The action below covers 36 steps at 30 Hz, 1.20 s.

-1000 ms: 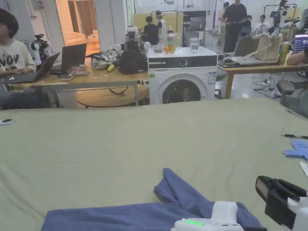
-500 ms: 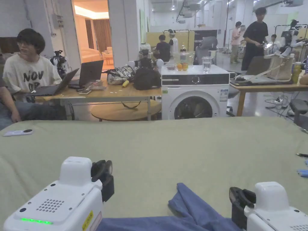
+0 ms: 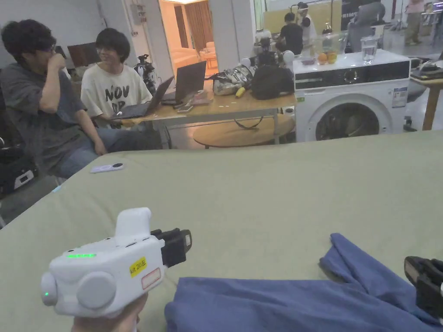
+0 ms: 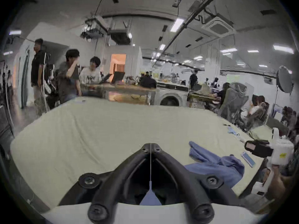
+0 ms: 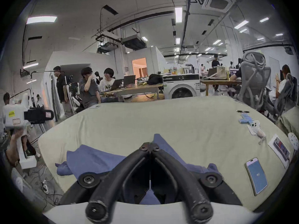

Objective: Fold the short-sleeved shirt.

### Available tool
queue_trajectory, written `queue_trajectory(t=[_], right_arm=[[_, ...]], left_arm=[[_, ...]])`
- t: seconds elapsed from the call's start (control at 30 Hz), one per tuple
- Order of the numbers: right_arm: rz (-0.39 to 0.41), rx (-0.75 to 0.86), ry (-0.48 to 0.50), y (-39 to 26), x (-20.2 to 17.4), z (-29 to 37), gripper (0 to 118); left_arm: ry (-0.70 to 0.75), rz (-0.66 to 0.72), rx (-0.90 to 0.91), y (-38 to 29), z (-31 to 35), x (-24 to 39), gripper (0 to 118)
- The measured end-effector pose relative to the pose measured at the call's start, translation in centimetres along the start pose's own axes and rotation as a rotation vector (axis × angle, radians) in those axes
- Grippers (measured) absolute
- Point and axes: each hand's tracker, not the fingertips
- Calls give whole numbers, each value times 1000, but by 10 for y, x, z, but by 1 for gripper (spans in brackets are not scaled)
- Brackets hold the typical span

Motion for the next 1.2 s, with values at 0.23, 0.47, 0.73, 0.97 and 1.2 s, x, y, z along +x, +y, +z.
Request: queue_trajectory(t=[0.23,0.47,0.73,0.97,1.2], right_arm=[[-40,-57,-43,-24,28,11,0],[-84,-104,-126,-38,64,25,0],[-131,-124,-174,-41,81,40,0],[-290,-210,-247,-59,100,41,0],[-501,-310,-190,-100,111,10,72]], left_arm=[[47,147,-328,-13,-110,-39,47],[139,138,-479,-37,-160,-49,57],[182,30,-506,-46,-179,-38,36],[-104,220,-537,-53,-194,-3,0],[-121,279,-527,-54,-185,-9,0]])
